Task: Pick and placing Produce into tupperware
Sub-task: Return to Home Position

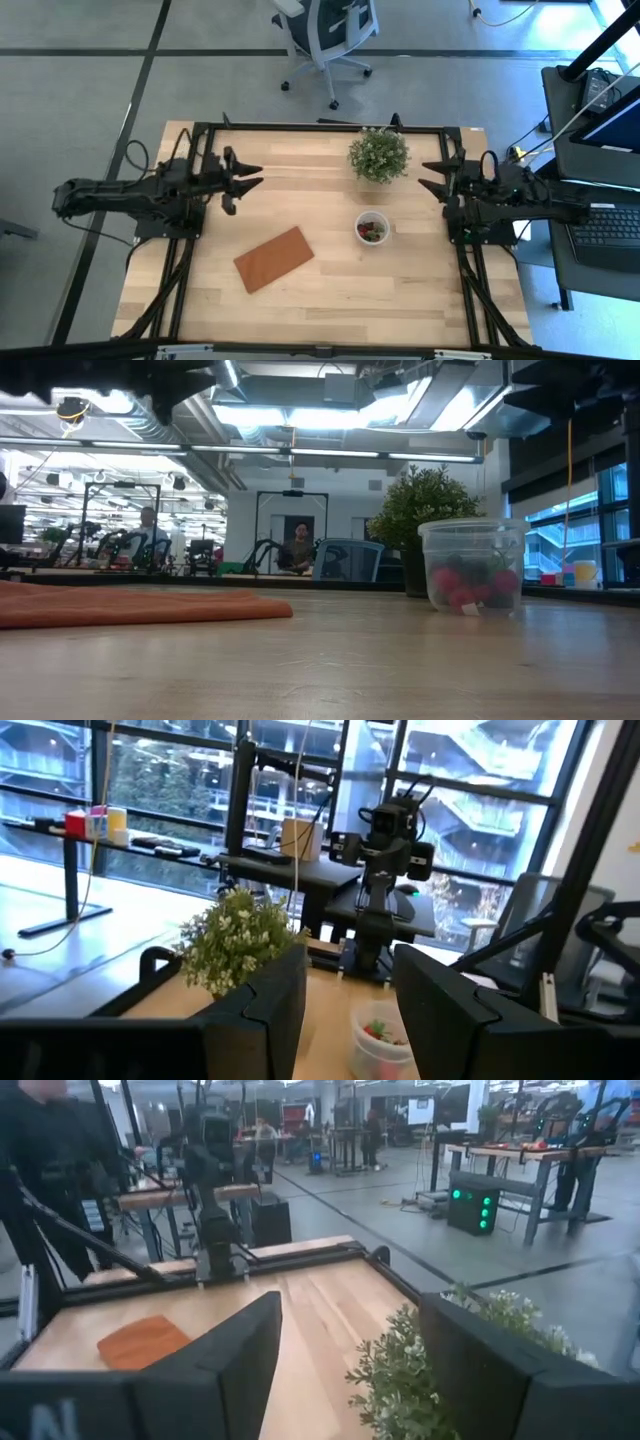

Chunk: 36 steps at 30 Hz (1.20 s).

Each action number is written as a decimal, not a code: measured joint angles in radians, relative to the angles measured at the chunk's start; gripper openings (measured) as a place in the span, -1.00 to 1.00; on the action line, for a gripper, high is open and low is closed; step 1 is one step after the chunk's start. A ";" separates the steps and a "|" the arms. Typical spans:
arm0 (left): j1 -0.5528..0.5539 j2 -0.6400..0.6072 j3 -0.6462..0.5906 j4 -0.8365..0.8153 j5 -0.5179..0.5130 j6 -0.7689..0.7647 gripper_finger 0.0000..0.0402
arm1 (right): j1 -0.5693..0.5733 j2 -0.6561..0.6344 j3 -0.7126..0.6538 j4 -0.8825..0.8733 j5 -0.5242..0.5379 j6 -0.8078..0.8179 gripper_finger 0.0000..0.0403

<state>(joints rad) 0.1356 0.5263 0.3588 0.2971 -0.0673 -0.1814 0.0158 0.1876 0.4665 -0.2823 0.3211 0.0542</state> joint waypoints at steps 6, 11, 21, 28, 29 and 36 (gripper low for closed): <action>0.000 -0.175 -0.111 -0.025 0.009 -0.012 -0.28 | 0.000 -0.103 -0.063 -0.002 0.000 0.053 0.18; 0.000 -0.288 -0.184 -0.042 0.016 -0.019 -0.28 | 0.000 -0.188 -0.117 0.001 0.049 0.072 0.18; 0.000 -0.478 -0.225 -0.251 -0.021 -0.043 -0.28 | 0.000 -0.186 -0.146 0.003 0.105 0.117 0.18; 0.000 -0.524 -0.226 -0.312 -0.095 -0.020 -0.28 | 0.000 -0.186 -0.146 0.003 0.107 0.126 0.18; 0.000 -0.524 -0.227 -0.316 -0.105 -0.020 -0.28 | 0.000 -0.186 -0.146 0.003 0.108 0.125 0.18; 0.000 -0.524 -0.309 -0.198 -0.109 -0.019 -0.28 | 0.000 -0.186 -0.146 0.004 0.119 0.121 0.18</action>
<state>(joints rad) 0.1356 0.0023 0.0500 0.0988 -0.1768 -0.2001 0.0158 0.0017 0.3202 -0.2779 0.4400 0.1757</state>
